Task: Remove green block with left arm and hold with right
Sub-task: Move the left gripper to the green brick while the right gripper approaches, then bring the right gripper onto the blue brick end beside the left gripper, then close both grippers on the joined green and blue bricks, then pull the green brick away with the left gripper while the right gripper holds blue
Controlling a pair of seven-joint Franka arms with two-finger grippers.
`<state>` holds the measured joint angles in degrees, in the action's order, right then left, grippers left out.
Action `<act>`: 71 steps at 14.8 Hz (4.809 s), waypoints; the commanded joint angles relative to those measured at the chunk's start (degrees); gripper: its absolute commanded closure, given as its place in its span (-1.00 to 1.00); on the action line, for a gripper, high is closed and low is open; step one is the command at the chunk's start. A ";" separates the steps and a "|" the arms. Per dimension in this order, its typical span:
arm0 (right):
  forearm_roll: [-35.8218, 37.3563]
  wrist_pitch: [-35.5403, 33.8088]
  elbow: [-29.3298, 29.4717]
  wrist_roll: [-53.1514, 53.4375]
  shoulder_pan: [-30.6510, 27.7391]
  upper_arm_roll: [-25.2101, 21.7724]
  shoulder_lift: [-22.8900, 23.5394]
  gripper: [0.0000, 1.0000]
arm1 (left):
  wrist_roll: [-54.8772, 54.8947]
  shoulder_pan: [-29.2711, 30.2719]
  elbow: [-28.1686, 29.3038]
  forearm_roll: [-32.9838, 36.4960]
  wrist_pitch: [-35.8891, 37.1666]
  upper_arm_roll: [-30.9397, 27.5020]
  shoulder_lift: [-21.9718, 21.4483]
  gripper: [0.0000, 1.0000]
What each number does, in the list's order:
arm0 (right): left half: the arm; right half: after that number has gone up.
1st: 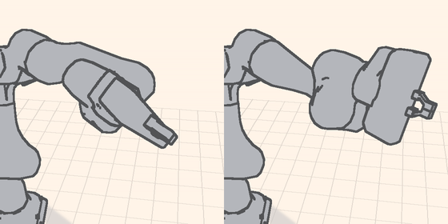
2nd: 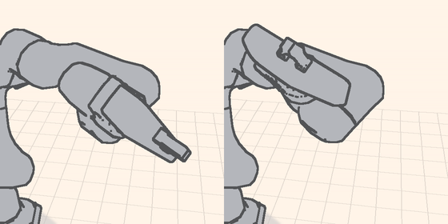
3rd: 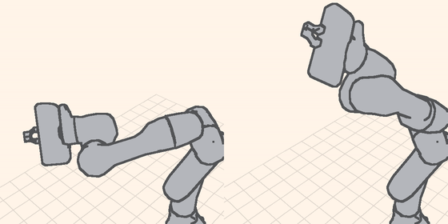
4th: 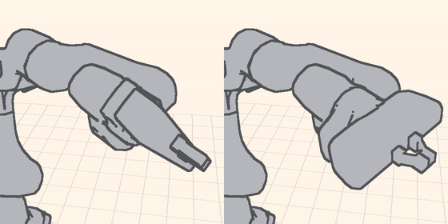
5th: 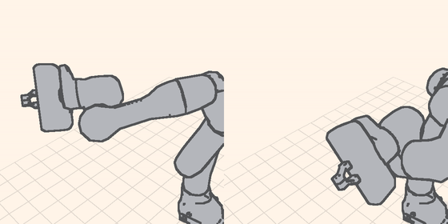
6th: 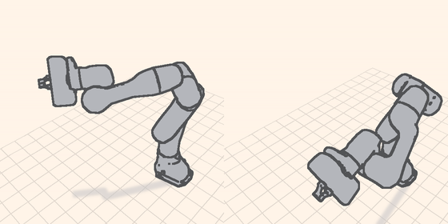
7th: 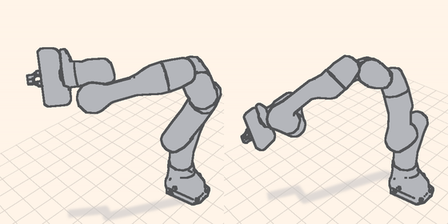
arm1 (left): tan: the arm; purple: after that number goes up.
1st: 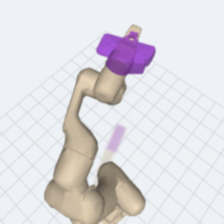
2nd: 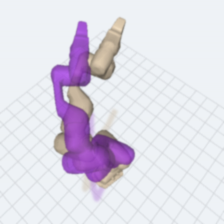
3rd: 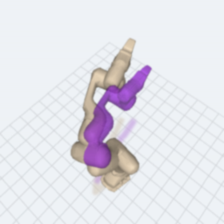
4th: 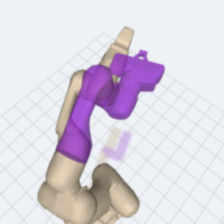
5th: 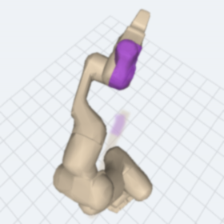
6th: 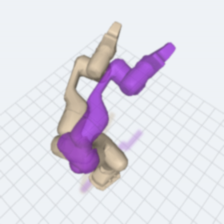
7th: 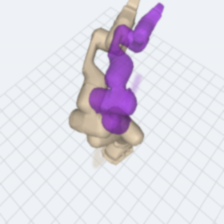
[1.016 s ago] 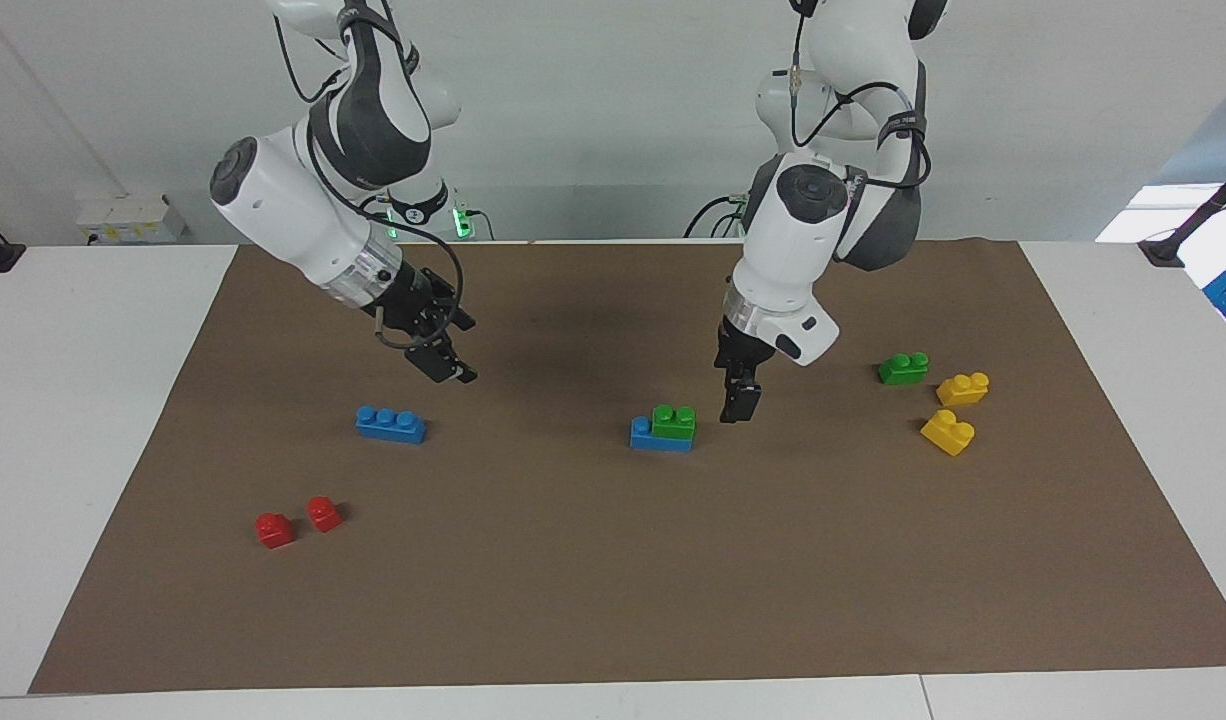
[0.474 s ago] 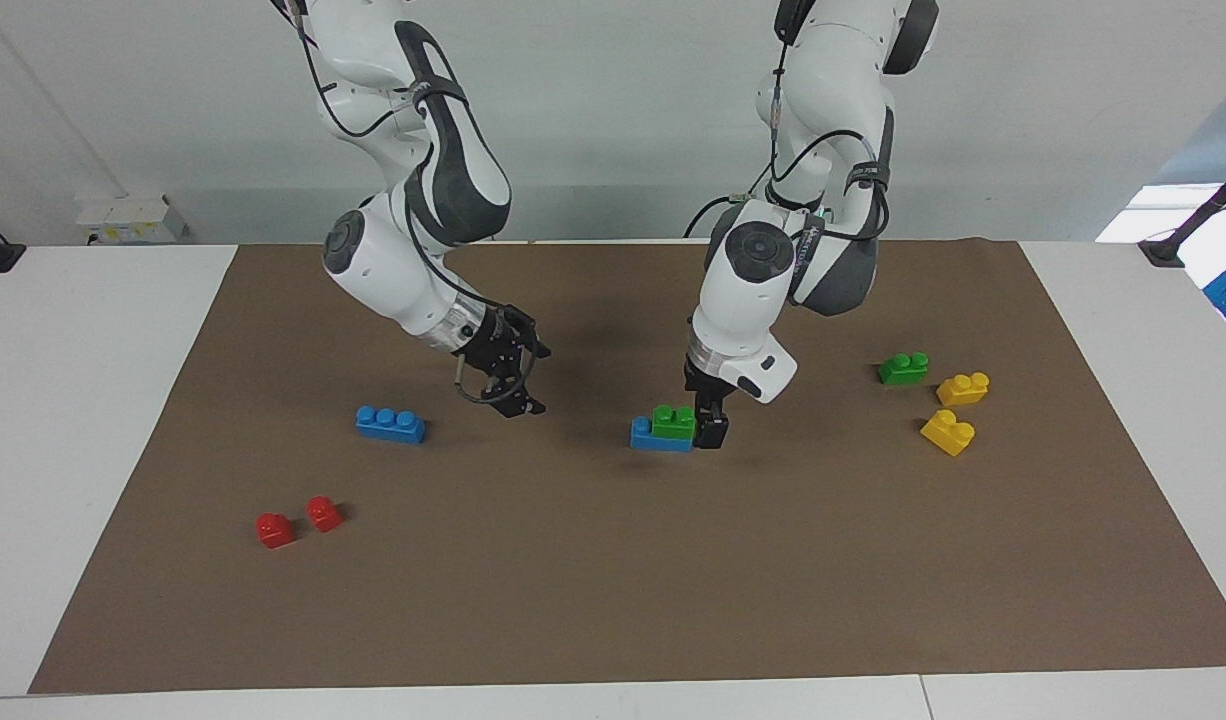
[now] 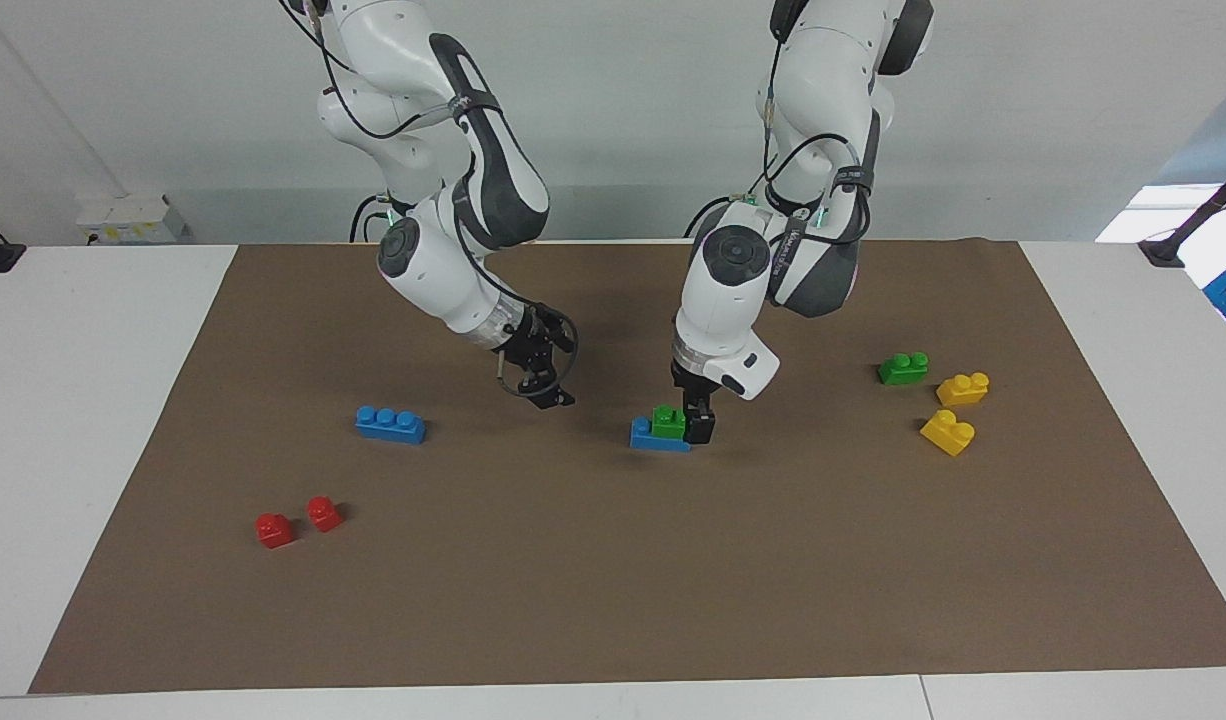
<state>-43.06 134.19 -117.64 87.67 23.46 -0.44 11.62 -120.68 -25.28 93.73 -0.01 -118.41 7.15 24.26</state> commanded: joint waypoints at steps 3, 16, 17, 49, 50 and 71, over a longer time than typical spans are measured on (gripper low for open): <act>-5.01 4.67 2.41 -0.48 1.85 -0.08 3.58 -1.00 | -2.28 -0.82 3.83 1.06 -5.25 -1.18 -1.59 -1.00; -5.81 10.30 11.90 1.63 5.10 -0.08 12.81 -1.00 | -2.45 -1.00 6.73 2.91 -7.63 -1.18 -2.11 -1.00; -5.81 10.39 12.87 1.71 5.36 -0.08 13.51 -1.00 | -2.54 -1.00 6.73 2.91 -7.63 -1.18 -2.11 -1.00; -5.81 16.89 18.94 2.86 9.93 -0.08 21.78 -0.39 | -5.00 -1.00 8.31 3.00 -9.91 -1.18 -2.38 -1.00; -5.72 16.89 18.77 2.86 9.85 -0.08 21.78 -0.28 | -5.00 -1.00 8.31 3.00 -9.91 -1.18 -2.38 -1.00; -5.01 17.07 18.15 2.15 8.97 -0.26 21.78 1.00 | -7.46 -2.58 10.33 5.55 -14.40 -1.18 -2.20 -0.15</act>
<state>-47.46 150.17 -99.74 90.12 32.64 -0.77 32.70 -126.82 -26.74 101.34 3.99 -130.92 6.93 23.98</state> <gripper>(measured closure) 0.652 0.075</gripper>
